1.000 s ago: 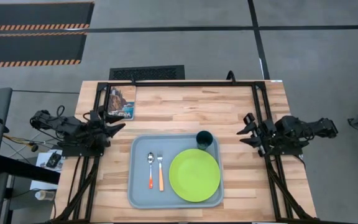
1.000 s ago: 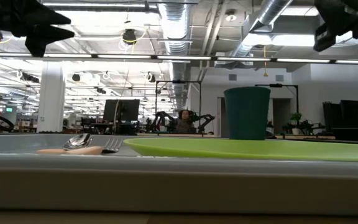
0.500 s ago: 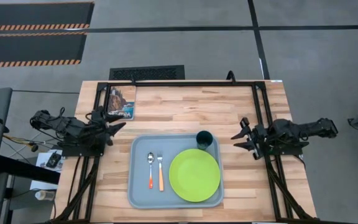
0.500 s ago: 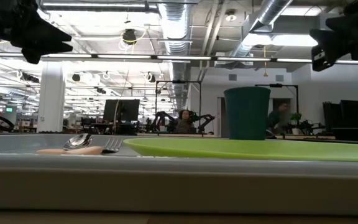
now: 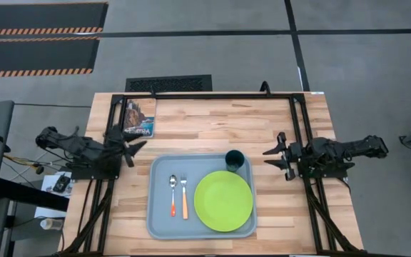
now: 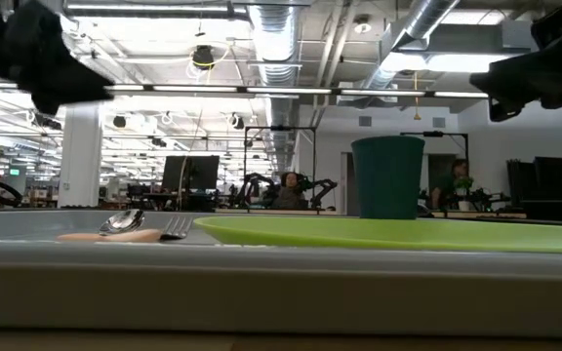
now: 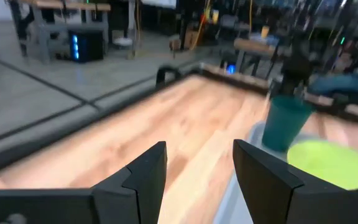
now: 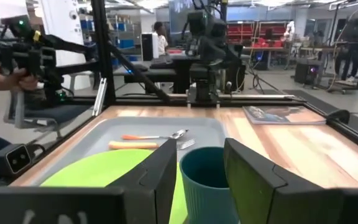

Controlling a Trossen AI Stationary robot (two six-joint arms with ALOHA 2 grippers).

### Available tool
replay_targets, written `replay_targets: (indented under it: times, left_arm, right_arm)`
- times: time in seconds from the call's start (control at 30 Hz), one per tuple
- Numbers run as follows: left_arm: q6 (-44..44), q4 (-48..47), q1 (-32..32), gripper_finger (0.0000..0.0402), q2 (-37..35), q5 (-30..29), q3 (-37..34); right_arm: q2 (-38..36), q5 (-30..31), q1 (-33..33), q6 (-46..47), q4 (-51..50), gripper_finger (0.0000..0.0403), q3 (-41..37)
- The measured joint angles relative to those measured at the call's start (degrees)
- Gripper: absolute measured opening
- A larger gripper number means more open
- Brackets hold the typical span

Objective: Pick and place plate/cup/fork/spoon on tray
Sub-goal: Return to Home Position

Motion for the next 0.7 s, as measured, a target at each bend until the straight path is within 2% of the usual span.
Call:
replay_targets:
  times: [0.17,0.4,0.53,0.6,0.7]
  left_arm:
    - [-4.2,6.49,0.0,0.0173,0.1,-0.37,-7.94]
    - [5.81,16.0,-0.02,0.0173,0.57,7.62,-8.14]
    - [13.7,17.11,0.0,0.0173,0.6,18.32,-8.43]
    - [19.93,18.85,0.0,0.0173,0.41,26.11,-9.88]
    - [24.45,21.81,-0.02,0.0173,0.33,37.89,-11.19]
  right_arm:
    - [0.02,0.02,0.0,0.17,-0.13,0.0157,-0.03]
    - [0.01,0.11,0.0,0.17,-0.07,0.0157,-0.08]
    - [-0.04,0.1,0.0,0.2,-0.07,0.0157,-0.08]
    - [-0.04,0.11,0.0,0.2,-0.09,0.0157,-0.08]
    - [-0.06,0.11,0.0,0.2,-0.11,0.0157,-0.1]
